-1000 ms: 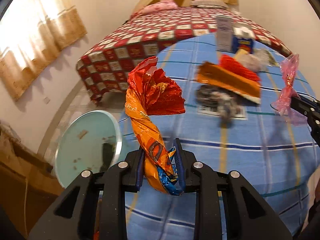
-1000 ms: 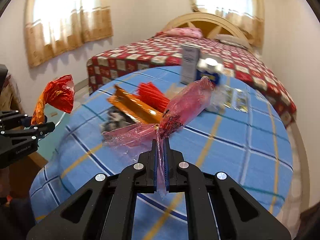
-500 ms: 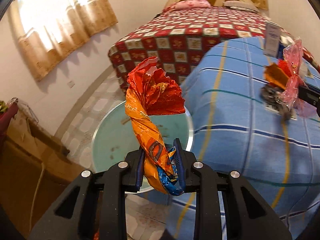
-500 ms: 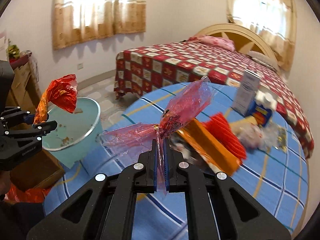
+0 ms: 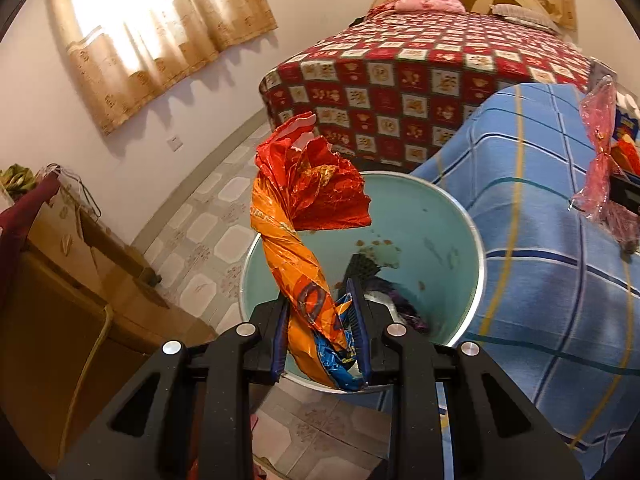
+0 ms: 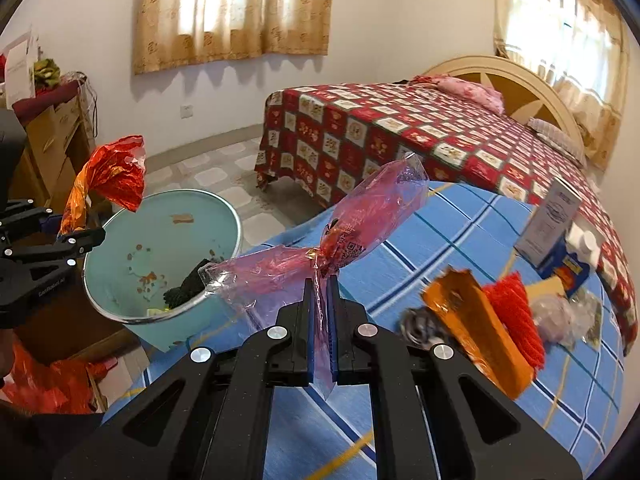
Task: Collect trash
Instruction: 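Carry the orange and pink wrappers over the blue bin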
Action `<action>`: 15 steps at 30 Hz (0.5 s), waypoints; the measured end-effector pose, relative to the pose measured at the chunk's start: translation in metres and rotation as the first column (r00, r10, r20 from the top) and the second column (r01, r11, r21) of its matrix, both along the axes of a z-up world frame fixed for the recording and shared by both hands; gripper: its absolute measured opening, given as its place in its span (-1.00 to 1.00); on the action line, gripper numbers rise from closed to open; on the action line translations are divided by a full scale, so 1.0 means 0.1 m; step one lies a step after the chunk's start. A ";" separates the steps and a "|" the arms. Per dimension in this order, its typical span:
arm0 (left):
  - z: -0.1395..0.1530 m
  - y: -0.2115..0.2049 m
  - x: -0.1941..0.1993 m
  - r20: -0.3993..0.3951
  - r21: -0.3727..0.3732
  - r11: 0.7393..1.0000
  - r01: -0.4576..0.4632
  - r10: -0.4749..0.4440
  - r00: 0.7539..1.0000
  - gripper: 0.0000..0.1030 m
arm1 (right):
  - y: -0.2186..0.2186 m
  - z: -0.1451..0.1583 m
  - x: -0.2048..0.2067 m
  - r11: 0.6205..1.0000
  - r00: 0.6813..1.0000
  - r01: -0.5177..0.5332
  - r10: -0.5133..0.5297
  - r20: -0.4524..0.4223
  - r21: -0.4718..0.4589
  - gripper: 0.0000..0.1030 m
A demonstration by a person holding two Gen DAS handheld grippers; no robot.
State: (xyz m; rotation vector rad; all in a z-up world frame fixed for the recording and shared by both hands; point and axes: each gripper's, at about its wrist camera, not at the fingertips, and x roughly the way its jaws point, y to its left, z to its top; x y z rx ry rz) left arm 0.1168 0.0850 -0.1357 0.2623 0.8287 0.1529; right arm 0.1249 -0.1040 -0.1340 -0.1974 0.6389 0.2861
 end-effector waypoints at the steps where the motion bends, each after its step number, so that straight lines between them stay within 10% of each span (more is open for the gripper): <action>1: -0.01 0.03 0.00 -0.001 -0.001 1.000 -0.006 0.006 1.000 -0.48 | 0.04 -0.01 0.02 1.000 1.000 -0.008 0.008 -0.003 -0.004 -0.88; 15: -0.03 0.38 0.08 0.006 0.009 0.996 -0.084 0.084 0.996 -0.48 | 0.48 -0.06 0.24 0.995 0.996 -0.084 0.083 -0.020 -0.062 -0.88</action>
